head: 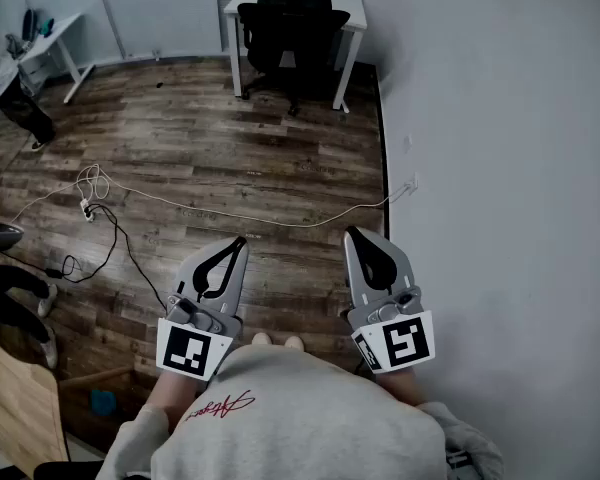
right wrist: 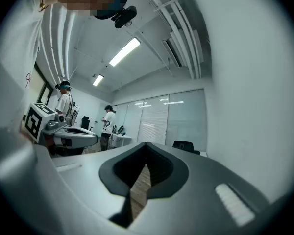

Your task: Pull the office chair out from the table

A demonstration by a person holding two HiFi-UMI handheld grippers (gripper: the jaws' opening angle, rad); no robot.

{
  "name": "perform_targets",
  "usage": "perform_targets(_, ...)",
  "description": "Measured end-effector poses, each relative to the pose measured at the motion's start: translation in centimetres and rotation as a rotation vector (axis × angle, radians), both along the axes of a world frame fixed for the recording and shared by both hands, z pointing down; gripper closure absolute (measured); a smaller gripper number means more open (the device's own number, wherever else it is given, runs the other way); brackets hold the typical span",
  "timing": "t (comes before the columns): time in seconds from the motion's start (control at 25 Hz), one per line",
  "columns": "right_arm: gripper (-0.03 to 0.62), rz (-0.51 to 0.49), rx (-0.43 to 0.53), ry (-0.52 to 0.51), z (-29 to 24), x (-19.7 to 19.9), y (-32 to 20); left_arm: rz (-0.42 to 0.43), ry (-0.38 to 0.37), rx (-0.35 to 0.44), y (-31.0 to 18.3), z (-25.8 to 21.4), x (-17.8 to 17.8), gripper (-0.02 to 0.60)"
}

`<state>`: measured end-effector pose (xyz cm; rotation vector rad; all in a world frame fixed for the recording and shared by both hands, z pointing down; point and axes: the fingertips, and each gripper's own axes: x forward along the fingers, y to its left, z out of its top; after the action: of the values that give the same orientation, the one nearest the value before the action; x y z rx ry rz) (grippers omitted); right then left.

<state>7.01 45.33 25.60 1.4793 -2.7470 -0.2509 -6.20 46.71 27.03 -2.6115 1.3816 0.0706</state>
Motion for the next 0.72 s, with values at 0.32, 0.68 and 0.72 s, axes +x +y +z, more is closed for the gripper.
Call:
perform_targets(0.32, 0.595, 0.025, 0.004, -0.007, -0.2, 1.6, 0.4, 0.001, 0.000, -0.007, 0.6, 0.0, 0.6, 0.586)
perform_targets(0.68, 0.595, 0.029, 0.002, 0.001, 0.0, 3.0, 1.2, 0.000, 0.004, -0.011, 1.4, 0.0, 2.1, 0.586)
perform_targets(0.72, 0.595, 0.030, 0.001, 0.001, 0.1, 3.3, 1.3, -0.001, 0.004, -0.014, 1.4, 0.1, 2.4, 0.586)
